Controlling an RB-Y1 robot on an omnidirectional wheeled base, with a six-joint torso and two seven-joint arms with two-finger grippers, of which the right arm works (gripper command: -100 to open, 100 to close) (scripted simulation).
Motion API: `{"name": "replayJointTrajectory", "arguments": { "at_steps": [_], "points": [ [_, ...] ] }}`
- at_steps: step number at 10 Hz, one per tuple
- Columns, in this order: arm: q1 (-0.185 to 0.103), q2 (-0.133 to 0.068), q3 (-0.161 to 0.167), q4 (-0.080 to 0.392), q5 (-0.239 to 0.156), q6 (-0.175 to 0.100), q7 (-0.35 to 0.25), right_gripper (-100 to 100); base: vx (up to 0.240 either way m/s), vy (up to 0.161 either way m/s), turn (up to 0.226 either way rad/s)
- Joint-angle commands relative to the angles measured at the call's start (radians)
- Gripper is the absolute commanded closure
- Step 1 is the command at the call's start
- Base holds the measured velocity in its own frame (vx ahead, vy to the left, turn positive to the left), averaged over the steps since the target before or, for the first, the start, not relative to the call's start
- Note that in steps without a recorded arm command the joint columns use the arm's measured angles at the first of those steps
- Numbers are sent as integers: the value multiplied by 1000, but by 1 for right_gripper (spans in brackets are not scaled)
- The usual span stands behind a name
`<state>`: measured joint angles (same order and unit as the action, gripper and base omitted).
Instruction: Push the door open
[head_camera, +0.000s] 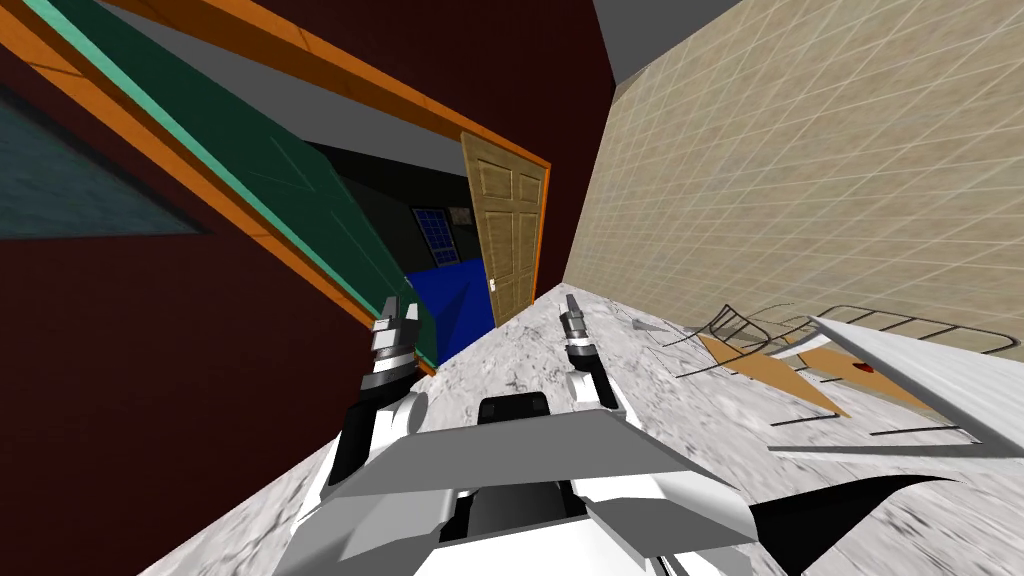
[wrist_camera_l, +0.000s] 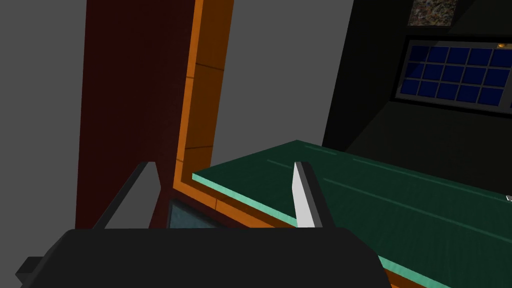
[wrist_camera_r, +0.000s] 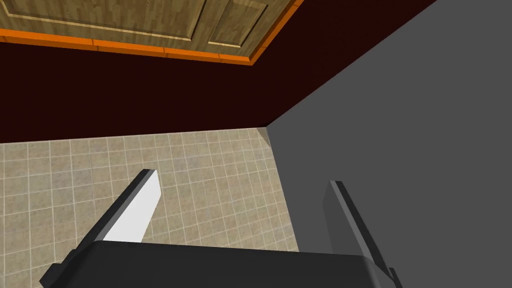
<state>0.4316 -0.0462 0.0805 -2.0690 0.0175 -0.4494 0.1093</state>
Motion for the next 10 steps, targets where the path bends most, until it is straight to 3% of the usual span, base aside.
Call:
{"name": "replayJointTrajectory", "arguments": {
  "at_steps": [1,10],
  "points": [
    [-7,-11,33,39,-1,-12,-8,-100,169,14,-40],
    [-77,-39,158,233,-2,-59,-34,-100,143,9,-38]
  ]
}}
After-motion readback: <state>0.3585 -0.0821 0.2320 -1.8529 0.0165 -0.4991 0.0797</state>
